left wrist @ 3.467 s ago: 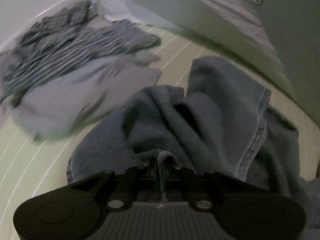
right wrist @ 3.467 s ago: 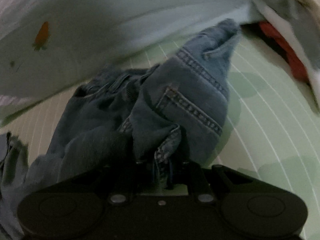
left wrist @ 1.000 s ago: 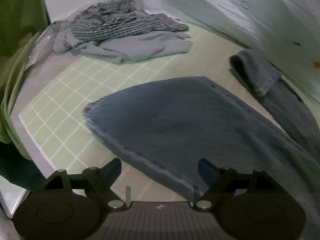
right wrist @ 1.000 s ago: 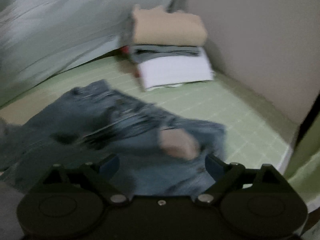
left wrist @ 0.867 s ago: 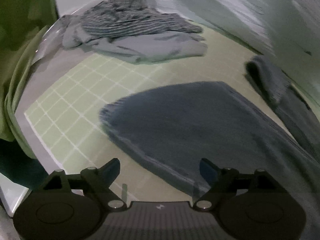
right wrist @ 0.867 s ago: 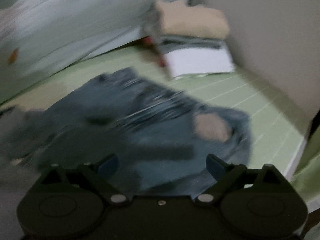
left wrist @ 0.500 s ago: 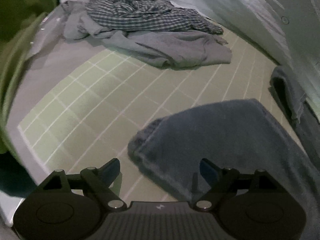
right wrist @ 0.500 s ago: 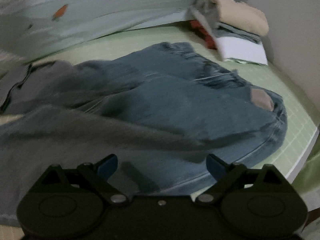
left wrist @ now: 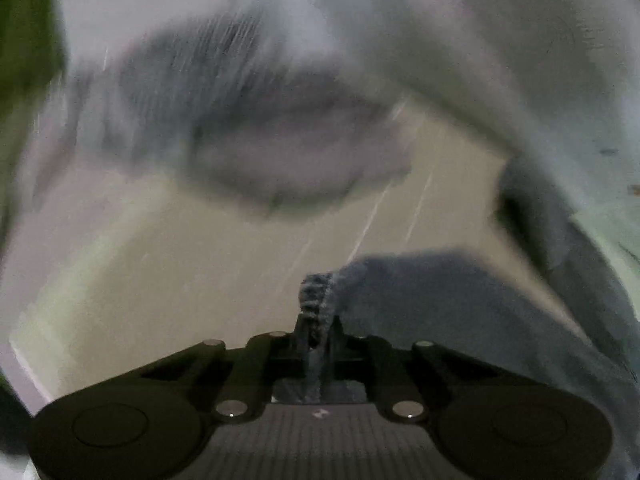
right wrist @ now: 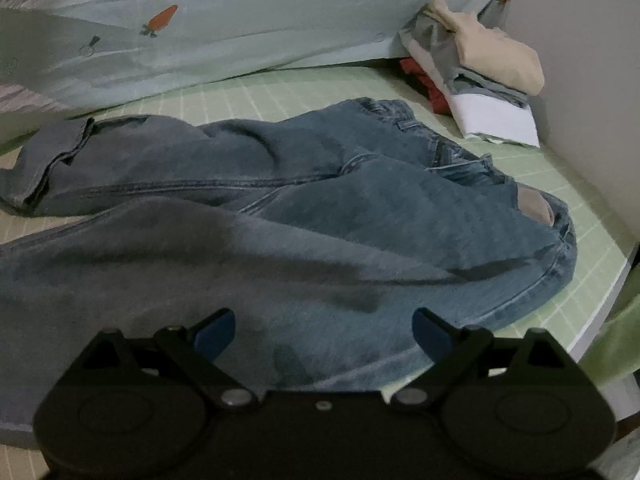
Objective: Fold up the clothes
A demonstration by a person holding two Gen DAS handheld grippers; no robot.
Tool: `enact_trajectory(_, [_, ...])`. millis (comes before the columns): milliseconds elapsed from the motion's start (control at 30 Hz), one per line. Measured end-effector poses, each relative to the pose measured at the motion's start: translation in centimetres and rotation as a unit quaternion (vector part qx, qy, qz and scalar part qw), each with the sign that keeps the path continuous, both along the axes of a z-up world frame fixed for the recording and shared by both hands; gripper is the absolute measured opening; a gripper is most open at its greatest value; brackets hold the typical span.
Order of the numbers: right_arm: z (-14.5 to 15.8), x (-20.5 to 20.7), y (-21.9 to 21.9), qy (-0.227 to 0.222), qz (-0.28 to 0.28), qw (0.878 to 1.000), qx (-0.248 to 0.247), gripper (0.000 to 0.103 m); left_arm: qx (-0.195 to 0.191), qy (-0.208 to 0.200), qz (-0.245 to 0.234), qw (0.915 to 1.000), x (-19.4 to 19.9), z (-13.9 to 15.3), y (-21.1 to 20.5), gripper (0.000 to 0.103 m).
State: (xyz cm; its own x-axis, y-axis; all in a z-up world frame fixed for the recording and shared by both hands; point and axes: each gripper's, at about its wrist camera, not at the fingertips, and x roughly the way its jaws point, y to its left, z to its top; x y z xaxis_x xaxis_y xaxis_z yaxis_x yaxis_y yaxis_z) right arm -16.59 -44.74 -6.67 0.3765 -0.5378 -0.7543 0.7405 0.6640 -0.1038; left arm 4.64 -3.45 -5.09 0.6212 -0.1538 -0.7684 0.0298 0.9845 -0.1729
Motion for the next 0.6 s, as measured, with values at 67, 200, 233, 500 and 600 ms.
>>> enact_trajectory(67, [0.1, 0.0, -0.3, 0.001, -0.002, 1.0, -0.002, 0.096, 0.001, -0.074, -0.032, 0.9967, -1.6, 4.3, -1.3, 0.009])
enact_trajectory(200, [-0.1, 0.3, -0.7, 0.006, 0.005, 1.0, 0.0, 0.096, 0.015, -0.103, -0.029, 0.9941, -3.2, 6.9, -1.3, 0.01])
enact_trajectory(233, [-0.2, 0.3, -0.7, 0.007, 0.008, 1.0, 0.001, 0.096, 0.022, -0.086, -0.013, 0.996, -3.1, 6.1, -0.8, 0.01])
enact_trajectory(500, [-0.8, 0.9, -0.7, 0.023, 0.029, 0.999, 0.004, 0.096, 0.053, 0.117, 0.099, 0.9868, -3.2, -5.2, 5.7, 0.036])
enact_trajectory(600, [-0.9, 1.1, -0.2, 0.032, 0.034, 0.999, 0.004, 0.096, 0.009, 0.097, 0.113, 0.9889, -2.8, -4.7, 7.2, 0.057])
